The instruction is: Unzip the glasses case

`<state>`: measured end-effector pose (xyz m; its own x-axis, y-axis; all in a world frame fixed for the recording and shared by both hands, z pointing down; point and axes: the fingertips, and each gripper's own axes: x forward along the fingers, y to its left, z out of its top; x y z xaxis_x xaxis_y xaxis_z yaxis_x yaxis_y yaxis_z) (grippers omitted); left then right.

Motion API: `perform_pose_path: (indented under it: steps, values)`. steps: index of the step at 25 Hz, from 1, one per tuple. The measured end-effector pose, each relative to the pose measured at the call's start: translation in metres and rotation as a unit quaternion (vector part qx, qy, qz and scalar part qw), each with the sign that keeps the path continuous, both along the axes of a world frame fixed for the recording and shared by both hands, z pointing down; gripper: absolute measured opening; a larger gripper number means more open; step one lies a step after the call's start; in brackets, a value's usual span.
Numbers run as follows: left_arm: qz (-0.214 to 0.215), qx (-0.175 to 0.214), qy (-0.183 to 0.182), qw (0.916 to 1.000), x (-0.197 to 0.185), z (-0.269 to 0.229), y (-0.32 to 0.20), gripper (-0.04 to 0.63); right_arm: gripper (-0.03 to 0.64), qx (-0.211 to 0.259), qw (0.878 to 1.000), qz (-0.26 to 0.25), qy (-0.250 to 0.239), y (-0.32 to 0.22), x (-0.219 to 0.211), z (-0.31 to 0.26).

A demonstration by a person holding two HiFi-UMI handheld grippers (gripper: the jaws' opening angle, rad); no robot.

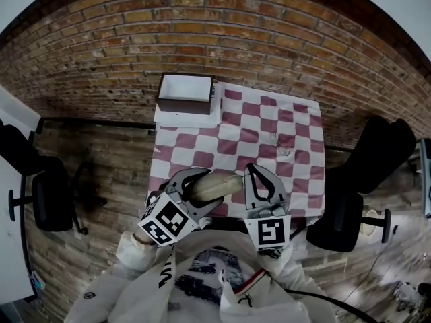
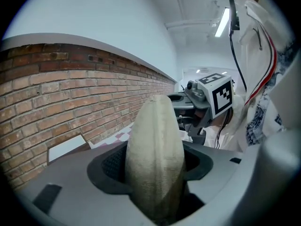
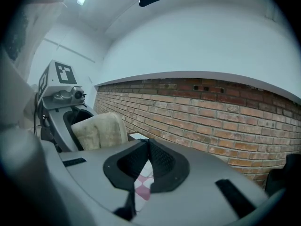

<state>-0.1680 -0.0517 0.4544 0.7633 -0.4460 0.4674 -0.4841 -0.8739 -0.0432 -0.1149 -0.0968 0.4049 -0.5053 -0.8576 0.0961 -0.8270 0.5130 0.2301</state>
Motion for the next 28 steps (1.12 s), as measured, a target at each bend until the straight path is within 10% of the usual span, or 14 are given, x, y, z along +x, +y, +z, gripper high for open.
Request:
perform_pose_path:
  steps: [28]
  values:
    - [0.008,-0.011,-0.064,0.9978,0.055,0.022,-0.005,0.295,0.015,0.017,0.998,-0.008,0.052,-0.001,0.047,0.000]
